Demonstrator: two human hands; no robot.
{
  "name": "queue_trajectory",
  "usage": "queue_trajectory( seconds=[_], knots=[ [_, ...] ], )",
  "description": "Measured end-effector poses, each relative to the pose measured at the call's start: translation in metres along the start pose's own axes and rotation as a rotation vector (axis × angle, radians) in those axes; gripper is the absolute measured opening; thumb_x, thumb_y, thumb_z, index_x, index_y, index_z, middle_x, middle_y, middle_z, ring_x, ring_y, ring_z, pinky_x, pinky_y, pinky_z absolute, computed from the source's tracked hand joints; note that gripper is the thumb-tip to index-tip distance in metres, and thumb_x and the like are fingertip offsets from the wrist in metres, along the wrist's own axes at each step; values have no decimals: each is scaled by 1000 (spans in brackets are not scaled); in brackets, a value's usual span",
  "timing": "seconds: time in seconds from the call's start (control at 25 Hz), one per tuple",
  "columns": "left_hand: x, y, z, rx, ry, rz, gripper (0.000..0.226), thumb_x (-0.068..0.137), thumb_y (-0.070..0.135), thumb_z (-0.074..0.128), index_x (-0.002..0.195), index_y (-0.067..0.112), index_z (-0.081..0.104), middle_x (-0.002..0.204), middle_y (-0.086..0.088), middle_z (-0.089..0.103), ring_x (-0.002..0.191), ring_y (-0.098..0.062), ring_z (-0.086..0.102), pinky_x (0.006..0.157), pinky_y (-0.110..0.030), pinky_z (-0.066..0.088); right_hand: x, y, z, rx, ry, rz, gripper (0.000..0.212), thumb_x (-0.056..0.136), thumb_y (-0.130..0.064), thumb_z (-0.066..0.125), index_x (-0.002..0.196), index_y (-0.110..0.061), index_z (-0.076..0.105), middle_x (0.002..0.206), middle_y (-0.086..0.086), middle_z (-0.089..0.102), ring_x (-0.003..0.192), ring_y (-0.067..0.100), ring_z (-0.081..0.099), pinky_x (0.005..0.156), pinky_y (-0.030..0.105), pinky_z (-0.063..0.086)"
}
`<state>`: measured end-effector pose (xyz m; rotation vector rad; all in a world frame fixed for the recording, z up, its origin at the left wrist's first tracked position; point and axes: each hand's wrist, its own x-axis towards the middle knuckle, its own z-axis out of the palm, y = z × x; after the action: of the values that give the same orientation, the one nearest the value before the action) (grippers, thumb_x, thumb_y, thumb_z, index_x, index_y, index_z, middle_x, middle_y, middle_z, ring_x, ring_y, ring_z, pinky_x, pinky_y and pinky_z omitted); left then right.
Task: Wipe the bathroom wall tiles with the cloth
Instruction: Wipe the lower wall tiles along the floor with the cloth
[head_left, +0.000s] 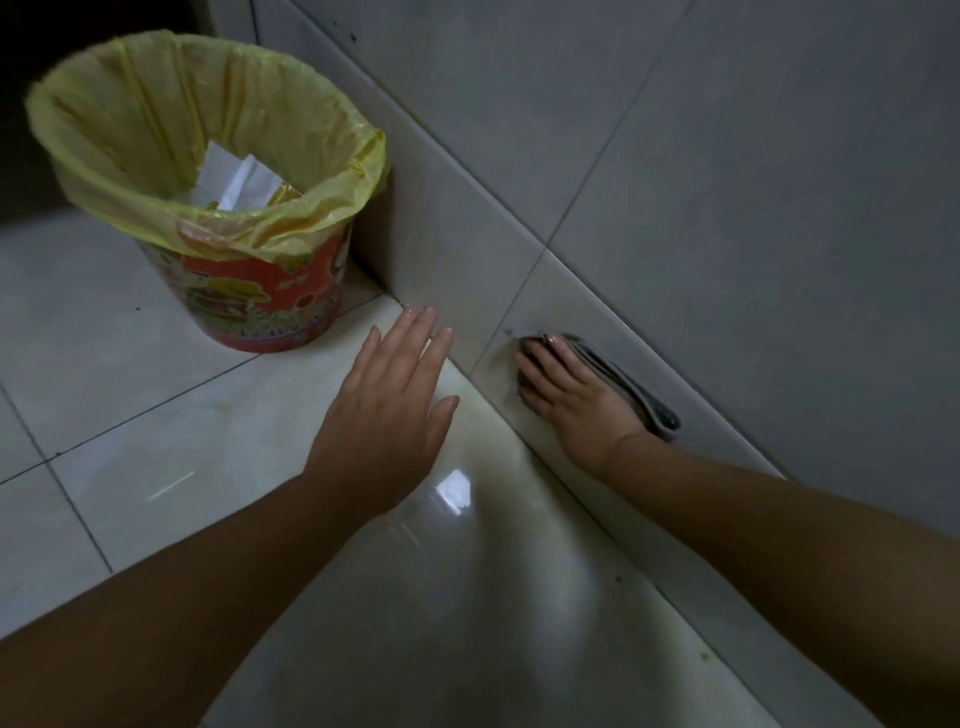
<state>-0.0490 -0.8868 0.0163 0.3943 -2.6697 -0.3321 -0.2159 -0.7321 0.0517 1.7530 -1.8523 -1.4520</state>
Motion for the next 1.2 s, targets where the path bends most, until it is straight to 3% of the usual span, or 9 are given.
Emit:
queue_trajectory(
  seconds=[0.16, 0.24, 0.32, 0.44, 0.6, 0.76, 0.92, 1.04, 1.2],
  knots=[
    [-20, 19, -22, 41, -21, 78, 62, 99, 40, 31, 152, 8, 31, 160, -14, 28, 150, -25, 19, 122, -41, 14, -37, 3, 17, -5, 147, 55, 62, 91, -18, 12, 152, -13, 21, 160, 20, 5, 146, 43, -2, 107, 55, -31],
    [-23, 26, -38, 54, 6, 114, 60, 100, 39, 33, 152, 9, 31, 160, -13, 27, 150, -25, 18, 122, -40, 12, -66, 9, 16, 41, 190, 111, 66, 83, -17, 17, 140, -14, 50, 152, 20, 34, 142, 43, 24, 114, 51, -22],
    [-25, 33, -48, 30, 19, 77, 60, 100, 38, 34, 152, 8, 31, 160, -13, 26, 151, -24, 17, 123, -39, 10, -92, 13, 17, 100, 209, 152, 62, 79, -15, 25, 128, -11, 62, 143, 20, 47, 136, 42, 38, 120, 49, -9],
    [-29, 39, -47, 13, 14, 56, 60, 100, 39, 31, 152, 8, 30, 161, -13, 26, 151, -23, 15, 123, -40, 10, -117, 10, 24, 127, 282, 217, 62, 78, -14, 27, 133, -7, 58, 146, 22, 44, 138, 41, 33, 120, 47, -3],
    [-23, 17, -45, 38, 0, 6, 62, 100, 41, 28, 154, 9, 27, 162, -11, 22, 152, -22, 12, 123, -39, 9, -93, 12, 15, 142, 322, 303, 65, 79, -14, 26, 138, -4, 51, 148, 23, 40, 139, 41, 25, 119, 47, -13],
    [-15, -10, -36, 57, -24, -3, 62, 100, 41, 28, 154, 10, 28, 162, -10, 22, 152, -21, 11, 123, -38, 9, -28, 25, -11, 121, 276, 298, 74, 79, -15, 12, 153, -5, 5, 159, 24, -4, 145, 45, -5, 101, 50, -36],
    [-7, -32, -26, 100, -53, 24, 62, 100, 40, 30, 154, 11, 28, 162, -9, 22, 152, -21, 12, 123, -40, 11, 56, 23, -16, 47, 293, 244, 70, 83, -13, 9, 150, -6, 27, 158, 23, 13, 145, 44, 10, 105, 55, -29],
    [-4, -45, -22, 114, -66, 32, 61, 100, 39, 30, 153, 9, 29, 162, -10, 22, 152, -21, 14, 122, -43, 16, 92, 7, -11, 22, 234, 215, 66, 88, -13, 1, 153, -5, 11, 159, 25, -3, 145, 46, -5, 96, 59, -38],
    [-6, -50, -19, 115, -58, 51, 61, 100, 38, 33, 153, 8, 31, 161, -11, 24, 151, -23, 16, 121, -45, 19, 91, -28, 7, 55, 92, 113, 61, 100, -28, 21, 152, -5, -2, 156, 27, -16, 143, 47, -17, 104, 58, -26]
  ],
)
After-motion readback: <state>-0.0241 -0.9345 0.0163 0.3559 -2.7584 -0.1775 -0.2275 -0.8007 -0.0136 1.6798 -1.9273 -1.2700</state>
